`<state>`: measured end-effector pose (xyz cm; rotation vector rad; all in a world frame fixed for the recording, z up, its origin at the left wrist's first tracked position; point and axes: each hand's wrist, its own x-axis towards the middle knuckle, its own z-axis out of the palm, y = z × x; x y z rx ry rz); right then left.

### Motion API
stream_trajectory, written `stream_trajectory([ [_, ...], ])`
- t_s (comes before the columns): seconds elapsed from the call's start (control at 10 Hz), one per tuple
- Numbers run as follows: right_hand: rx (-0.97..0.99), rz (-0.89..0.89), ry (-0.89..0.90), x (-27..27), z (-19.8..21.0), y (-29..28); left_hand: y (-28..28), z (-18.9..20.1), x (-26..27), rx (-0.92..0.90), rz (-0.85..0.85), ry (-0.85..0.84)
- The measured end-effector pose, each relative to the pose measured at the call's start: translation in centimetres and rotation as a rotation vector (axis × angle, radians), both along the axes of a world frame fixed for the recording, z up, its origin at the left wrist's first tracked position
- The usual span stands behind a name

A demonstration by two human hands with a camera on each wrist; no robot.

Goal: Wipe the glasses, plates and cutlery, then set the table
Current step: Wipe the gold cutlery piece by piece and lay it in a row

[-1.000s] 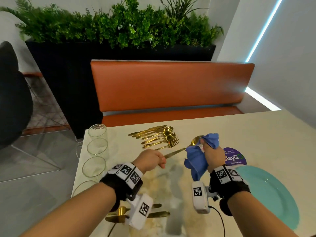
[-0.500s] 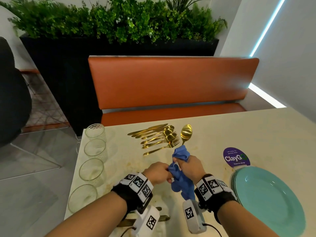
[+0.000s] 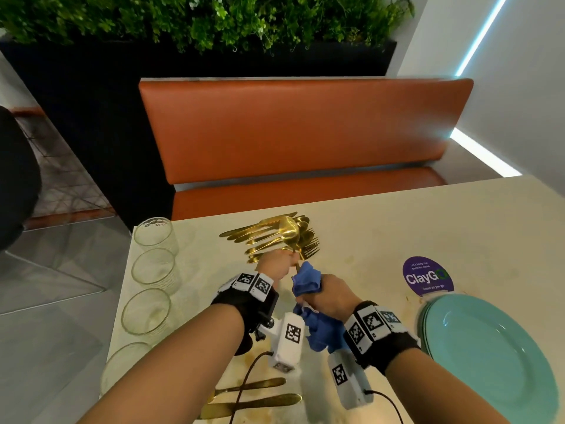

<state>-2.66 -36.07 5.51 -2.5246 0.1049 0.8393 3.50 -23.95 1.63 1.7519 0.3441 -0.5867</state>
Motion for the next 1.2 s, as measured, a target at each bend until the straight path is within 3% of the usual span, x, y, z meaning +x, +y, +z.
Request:
stream_trajectory([
  [0.1, -0.040, -0.024, -0.012, 0.8, -0.3, -1.5, 0.6, -0.8, 2.2, 0.146, -0.038, -0.051],
  [0.2, -0.045, -0.111, -0.025, 1.2, -0.4, -3.6, 1.5, -1.6, 3.9, 0.622, -0.246, -0.131],
  [0.3, -0.041, -0.207, -0.042, 1.6, -0.5, -5.8, 1.4, -3.0, 4.9, 0.951, -0.526, -0.205],
  [0.4, 0.037, -0.334, -0.078, 1.5, -0.7, -7.6, 1.0, -4.1, 5.4, 1.092, -0.619, -0.286],
  [0.6, 0.139, -0.401, -0.127, 0.5, -2.0, -9.2, 0.8, -4.4, 4.7, 1.149, -0.574, -0.446],
  [0.8, 0.342, -0.546, -0.156, -1.2, -1.5, -7.6, 1.8, -1.8, 0.3, 0.932, -0.611, -0.376],
  [1.0, 0.401, -0.578, -0.111, -3.6, -1.4, -4.4, 4.6, -1.9, -7.4, 1.042, -0.883, -0.179],
  [1.2, 0.451, -0.568, -0.090, -6.8, -0.7, -2.7, 6.5, -3.0, -13.5, 1.229, -1.036, -0.193],
])
